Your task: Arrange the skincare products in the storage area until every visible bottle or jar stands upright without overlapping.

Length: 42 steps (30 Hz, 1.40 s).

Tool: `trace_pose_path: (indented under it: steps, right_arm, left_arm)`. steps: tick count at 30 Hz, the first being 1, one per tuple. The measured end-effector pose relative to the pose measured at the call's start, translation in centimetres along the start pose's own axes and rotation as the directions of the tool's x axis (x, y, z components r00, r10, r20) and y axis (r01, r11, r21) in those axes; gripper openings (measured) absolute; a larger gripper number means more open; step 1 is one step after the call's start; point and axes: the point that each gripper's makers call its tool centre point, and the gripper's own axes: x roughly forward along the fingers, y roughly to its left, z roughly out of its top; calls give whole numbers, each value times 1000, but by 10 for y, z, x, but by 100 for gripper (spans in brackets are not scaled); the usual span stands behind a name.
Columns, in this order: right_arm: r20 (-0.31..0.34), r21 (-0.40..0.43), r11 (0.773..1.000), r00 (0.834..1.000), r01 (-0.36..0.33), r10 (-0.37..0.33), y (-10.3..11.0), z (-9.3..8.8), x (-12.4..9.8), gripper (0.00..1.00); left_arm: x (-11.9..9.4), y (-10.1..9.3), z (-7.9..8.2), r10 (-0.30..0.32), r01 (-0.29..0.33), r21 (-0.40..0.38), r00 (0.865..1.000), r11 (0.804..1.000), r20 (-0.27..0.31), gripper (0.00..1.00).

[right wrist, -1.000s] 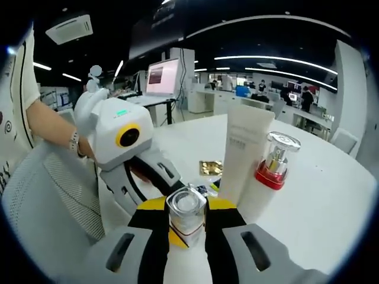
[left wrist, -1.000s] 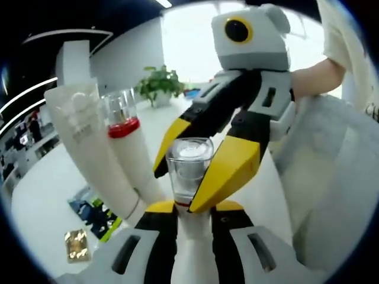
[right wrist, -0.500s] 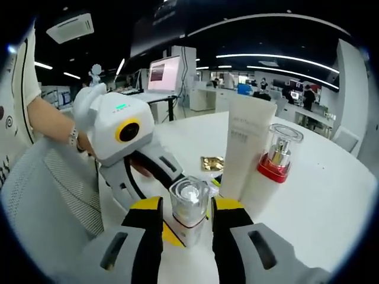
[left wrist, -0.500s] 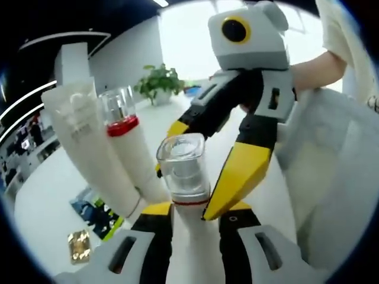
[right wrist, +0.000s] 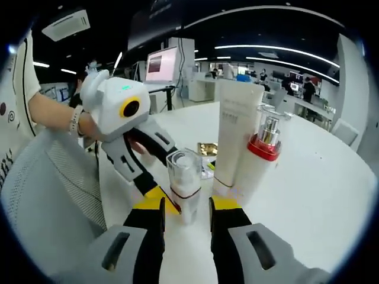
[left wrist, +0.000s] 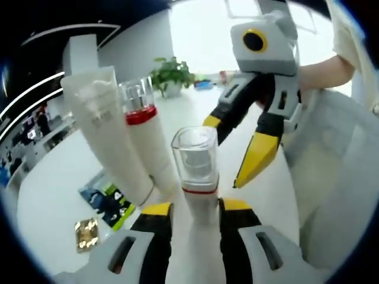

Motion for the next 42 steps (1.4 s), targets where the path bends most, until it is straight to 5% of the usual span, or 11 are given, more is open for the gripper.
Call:
trace_pose_path:
  steps: [14, 42]
  right_arm:
    - [-91, -56, 998, 996, -18, 13, 0, -9, 18, 17]
    - [-118, -30, 999, 993, 22, -26, -27, -21, 25, 12]
  left_arm:
    - [-7, 1, -6, 14, -15, -23, 998, 1000, -54, 20]
    - [14, 8, 1, 17, -20, -41, 997, 999, -82, 11]
